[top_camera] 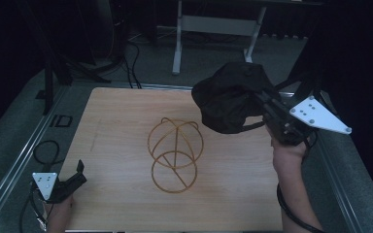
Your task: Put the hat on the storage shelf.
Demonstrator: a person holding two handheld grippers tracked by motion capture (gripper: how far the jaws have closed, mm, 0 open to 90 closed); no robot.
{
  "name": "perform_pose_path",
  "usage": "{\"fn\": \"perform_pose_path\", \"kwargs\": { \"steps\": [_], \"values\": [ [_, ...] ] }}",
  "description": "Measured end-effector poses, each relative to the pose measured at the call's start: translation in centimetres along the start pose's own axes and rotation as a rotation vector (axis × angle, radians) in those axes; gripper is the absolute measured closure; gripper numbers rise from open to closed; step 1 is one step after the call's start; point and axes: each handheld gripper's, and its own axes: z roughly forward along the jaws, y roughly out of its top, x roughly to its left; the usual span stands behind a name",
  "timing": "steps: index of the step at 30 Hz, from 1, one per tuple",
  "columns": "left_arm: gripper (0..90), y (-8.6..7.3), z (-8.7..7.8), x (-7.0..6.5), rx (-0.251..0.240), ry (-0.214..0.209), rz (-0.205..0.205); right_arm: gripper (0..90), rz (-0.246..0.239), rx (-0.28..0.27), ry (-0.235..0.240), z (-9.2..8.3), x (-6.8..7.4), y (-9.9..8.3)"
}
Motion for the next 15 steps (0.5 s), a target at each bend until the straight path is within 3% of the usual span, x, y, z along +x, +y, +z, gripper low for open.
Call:
{"fn": "perform_pose_path", "kwargs": {
  "steps": [15],
  "values": [
    [0.5,0.0,0.0,0.0,0.0,-0.003,0.0,88.7,-0.013,-0.023,0.123,3.6,4.8,1.3]
  ]
}}
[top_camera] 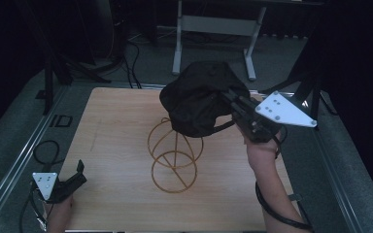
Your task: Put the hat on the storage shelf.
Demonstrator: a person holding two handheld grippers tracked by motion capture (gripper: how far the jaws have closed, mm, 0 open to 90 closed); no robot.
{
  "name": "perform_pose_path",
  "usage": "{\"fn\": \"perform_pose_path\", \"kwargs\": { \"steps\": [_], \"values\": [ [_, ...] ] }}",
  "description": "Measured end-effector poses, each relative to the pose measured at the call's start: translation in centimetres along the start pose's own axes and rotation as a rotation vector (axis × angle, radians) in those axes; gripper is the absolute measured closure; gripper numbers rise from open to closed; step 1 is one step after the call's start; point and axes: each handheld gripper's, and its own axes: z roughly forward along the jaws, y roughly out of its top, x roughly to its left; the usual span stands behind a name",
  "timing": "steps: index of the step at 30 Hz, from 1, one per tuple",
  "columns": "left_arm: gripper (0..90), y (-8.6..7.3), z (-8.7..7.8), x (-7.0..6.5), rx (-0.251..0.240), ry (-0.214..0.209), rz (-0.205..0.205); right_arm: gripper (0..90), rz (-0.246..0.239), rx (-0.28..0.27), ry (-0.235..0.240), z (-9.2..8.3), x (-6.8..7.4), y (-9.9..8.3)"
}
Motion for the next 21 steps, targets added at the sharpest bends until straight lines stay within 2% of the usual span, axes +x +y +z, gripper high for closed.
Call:
{"fn": "perform_pose_path", "kwargs": {
  "steps": [9,15,21],
  "values": [
    [0.5,0.0,0.0,0.0,-0.003,-0.003,-0.004,88.6,0.007,0.004,0.074,2.0,2.2,-0.4],
    [0.5,0.0,0.0,0.0,-0.004,-0.005,-0.007,88.7,0.022,0.006,0.115,2.6,3.5,-1.0],
    [0.5,0.0,0.0,0.0,-0.001,-0.006,-0.003,88.6,0.025,0.066,0.151,2.9,4.7,-3.1]
  ]
}}
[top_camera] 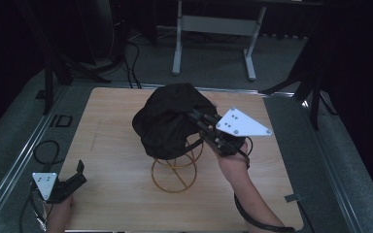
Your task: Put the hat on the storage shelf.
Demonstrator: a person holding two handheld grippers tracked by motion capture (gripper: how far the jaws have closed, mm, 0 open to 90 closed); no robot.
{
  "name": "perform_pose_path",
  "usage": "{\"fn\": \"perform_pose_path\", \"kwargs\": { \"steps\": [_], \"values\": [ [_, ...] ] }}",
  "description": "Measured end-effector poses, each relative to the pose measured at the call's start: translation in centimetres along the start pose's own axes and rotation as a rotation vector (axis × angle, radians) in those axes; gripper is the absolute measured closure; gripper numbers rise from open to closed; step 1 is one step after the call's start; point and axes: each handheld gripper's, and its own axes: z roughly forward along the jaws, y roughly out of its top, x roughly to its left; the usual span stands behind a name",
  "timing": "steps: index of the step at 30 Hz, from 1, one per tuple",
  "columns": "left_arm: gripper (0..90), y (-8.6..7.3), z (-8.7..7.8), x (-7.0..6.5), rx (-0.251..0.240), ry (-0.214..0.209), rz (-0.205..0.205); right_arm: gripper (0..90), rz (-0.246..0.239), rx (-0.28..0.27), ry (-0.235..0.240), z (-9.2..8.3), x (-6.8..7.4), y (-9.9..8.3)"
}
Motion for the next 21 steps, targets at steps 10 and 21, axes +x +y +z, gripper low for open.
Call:
{"fn": "perform_pose_path", "kwargs": {
  "steps": [10,21],
  "values": [
    [0.5,0.0,0.0,0.0,0.0,0.001,0.002,88.6,0.027,0.072,0.013,-0.2,0.2,-3.2],
    [0.5,0.0,0.0,0.0,0.0,0.002,0.002,88.5,0.058,0.155,0.018,-0.8,0.7,-5.3]
  ]
}}
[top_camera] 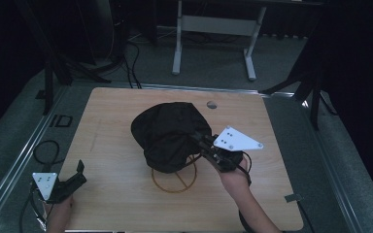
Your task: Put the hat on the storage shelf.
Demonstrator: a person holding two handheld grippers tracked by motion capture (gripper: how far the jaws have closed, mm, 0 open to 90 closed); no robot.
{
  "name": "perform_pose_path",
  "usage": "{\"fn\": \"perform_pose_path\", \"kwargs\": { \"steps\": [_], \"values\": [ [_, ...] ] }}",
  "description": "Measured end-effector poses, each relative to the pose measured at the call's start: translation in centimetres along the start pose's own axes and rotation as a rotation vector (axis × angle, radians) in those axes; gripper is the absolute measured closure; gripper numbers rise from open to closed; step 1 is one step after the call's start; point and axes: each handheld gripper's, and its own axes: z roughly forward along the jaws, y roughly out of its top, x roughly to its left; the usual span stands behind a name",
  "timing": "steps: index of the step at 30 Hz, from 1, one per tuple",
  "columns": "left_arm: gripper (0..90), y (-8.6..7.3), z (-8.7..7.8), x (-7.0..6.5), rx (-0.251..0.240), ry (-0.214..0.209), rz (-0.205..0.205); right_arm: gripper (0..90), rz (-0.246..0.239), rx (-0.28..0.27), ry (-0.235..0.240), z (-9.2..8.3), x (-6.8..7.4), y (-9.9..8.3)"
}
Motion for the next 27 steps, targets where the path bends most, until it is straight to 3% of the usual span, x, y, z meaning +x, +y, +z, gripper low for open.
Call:
{"fn": "perform_pose_path", "kwargs": {
  "steps": [12,18,27],
  "values": [
    [0.5,0.0,0.0,-0.1,0.002,0.005,0.003,87.0,0.062,0.039,0.023,-0.7,0.5,-2.1],
    [0.5,0.0,0.0,-0.1,0.001,0.004,0.004,74.2,0.078,0.037,-0.012,-0.8,0.6,-2.6],
    [0.5,0.0,0.0,-0.1,0.0,0.004,0.002,66.7,0.116,0.036,-0.004,-0.8,0.3,-2.8]
  ]
}}
